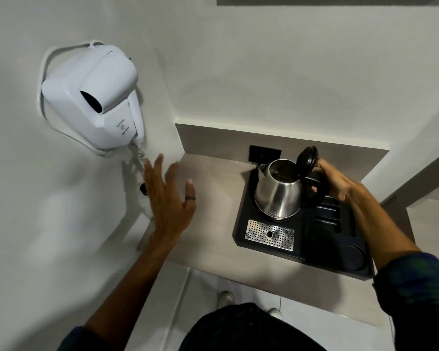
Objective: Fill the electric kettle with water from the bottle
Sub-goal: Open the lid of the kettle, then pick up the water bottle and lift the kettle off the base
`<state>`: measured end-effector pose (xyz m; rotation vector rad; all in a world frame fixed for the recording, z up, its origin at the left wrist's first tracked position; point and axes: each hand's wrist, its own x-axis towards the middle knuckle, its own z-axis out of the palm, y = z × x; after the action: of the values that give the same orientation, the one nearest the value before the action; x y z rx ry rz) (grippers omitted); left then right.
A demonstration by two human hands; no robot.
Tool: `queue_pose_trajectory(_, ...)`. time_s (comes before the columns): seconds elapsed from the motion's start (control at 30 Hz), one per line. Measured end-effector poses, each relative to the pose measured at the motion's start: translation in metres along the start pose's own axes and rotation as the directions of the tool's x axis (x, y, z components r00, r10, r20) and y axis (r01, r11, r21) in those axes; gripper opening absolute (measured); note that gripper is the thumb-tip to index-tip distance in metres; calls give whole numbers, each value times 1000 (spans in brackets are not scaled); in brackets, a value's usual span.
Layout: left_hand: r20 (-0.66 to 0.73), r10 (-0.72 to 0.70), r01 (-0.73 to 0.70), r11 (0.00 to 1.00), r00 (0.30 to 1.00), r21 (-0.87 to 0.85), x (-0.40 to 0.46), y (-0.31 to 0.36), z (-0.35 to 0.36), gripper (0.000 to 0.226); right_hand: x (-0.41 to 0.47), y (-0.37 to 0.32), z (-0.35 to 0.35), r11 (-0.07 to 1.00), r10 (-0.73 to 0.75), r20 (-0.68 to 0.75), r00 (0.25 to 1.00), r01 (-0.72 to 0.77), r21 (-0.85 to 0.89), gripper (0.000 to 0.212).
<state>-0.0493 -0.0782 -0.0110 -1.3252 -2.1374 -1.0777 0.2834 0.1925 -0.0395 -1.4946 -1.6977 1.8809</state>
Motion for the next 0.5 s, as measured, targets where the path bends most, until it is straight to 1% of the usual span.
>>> queue_pose_trajectory(0.03, -54, -34, 34, 999, 998, -13, 2, -11, -6, 46, 2, 2, 2, 1000, -12, -18, 1000, 13, 28, 88)
queue_pose_trajectory(0.07, -74, -77, 75, 997, 994, -29, 2, -22, -12, 45, 5, 4, 5, 998, -21, -27, 999, 22, 53, 83)
queue_pose_trajectory(0.13, -28, -178, 176, 983, 984, -53, 4, -42, -21, 45, 10, 3, 9, 996, -23, -38, 999, 27, 90, 77)
queue_pose_trajectory(0.2, 56, -248, 252, 965, 967, -73, 3, -55, -24, 47, 14, -1, 11, 993, -29, -55, 998, 35, 111, 82)
queue_pose_trajectory(0.27, 124, -282, 296, 949, 951, -113, 1, -63, -25, 44, 17, -8, 17, 992, -40, -62, 997, 47, 120, 81)
queue_pose_trajectory(0.4, 217, -320, 367, 902, 922, -226, -7, -66, -21, 40, 21, -28, 35, 992, -47, -60, 997, 54, 118, 63)
queue_pose_trajectory(0.47, 238, -306, 361, 900, 922, -242, -12, -69, -17, 40, 21, -37, 43, 991, -65, -54, 996, 71, 117, 53)
queue_pose_trajectory(0.5, 226, -311, 363, 898, 923, -248, -13, -73, -15, 40, 24, -44, 49, 991, -79, -42, 996, 83, 105, 50)
